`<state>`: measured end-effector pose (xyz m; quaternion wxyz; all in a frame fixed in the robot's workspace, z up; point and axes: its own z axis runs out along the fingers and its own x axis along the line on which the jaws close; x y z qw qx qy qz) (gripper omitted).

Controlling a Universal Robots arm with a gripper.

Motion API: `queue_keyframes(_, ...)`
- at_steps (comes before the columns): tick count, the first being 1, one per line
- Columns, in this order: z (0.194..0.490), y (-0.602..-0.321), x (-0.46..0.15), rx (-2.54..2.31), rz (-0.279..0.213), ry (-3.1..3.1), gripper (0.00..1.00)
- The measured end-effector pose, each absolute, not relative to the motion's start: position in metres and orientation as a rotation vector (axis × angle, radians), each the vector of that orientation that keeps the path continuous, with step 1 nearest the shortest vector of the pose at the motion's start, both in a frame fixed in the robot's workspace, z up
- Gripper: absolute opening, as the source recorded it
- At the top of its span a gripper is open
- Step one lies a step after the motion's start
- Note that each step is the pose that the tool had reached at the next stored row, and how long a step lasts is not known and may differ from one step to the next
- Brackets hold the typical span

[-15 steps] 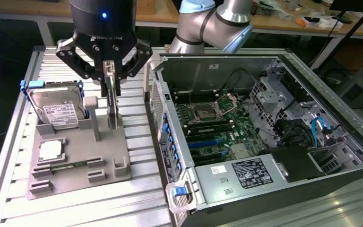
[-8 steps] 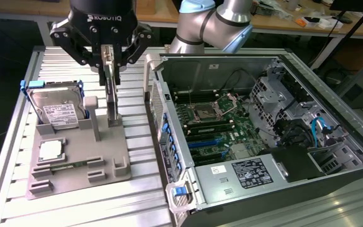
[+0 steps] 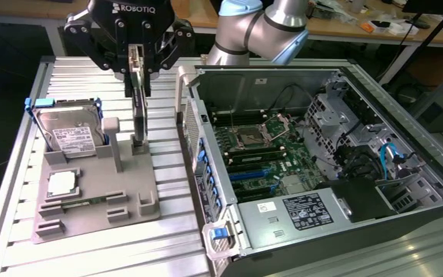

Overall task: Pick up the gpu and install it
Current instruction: 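Pick up the gpu and move the gpu toward the slot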

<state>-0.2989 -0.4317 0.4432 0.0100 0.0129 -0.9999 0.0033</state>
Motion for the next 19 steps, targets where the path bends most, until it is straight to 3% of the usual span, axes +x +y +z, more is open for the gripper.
queue_keyframes(19, 0.444, -0.432, -0.267, 0.04, 0.016, -3.115, 0.27)
